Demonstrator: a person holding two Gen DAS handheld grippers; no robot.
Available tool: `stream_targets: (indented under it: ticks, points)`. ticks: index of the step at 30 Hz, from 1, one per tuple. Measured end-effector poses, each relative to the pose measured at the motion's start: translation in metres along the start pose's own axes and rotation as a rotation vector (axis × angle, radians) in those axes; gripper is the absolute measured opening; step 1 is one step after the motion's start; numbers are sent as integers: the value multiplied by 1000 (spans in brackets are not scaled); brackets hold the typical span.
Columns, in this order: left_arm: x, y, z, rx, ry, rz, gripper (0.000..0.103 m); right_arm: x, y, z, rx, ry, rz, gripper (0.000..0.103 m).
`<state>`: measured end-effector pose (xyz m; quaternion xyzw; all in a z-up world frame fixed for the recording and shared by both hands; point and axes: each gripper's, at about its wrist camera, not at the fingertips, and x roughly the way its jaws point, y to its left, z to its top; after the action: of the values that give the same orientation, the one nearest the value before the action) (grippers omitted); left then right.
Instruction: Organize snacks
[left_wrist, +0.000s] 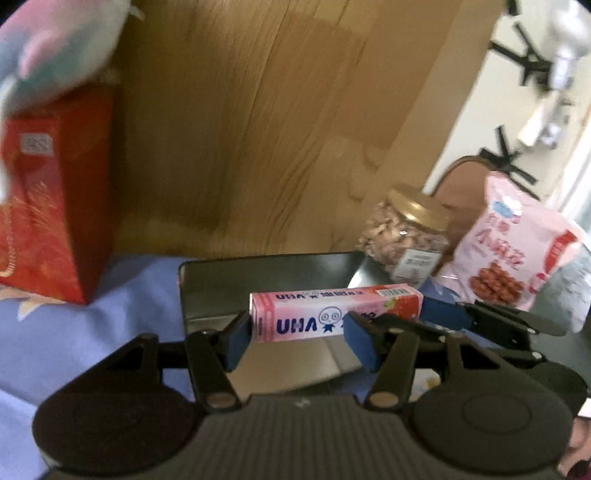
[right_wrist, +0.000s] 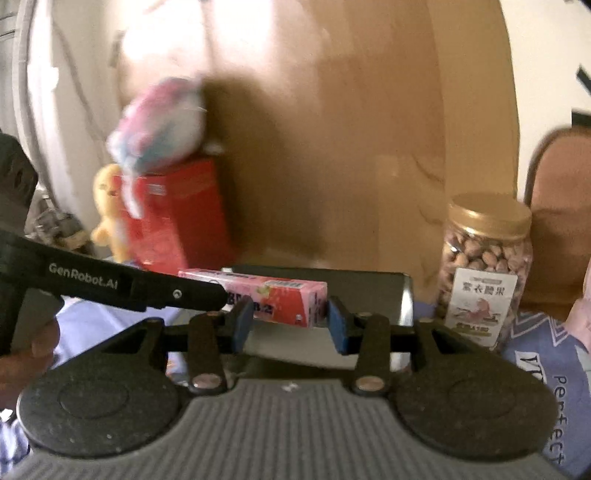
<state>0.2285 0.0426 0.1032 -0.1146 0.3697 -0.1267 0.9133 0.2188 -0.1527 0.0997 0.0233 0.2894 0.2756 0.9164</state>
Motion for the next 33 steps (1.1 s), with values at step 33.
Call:
stream_targets:
  ticks: [33]
  points:
    - [-51,-36,-104,-22,62,-128,72,-44,-113,-97,535,81,79,29]
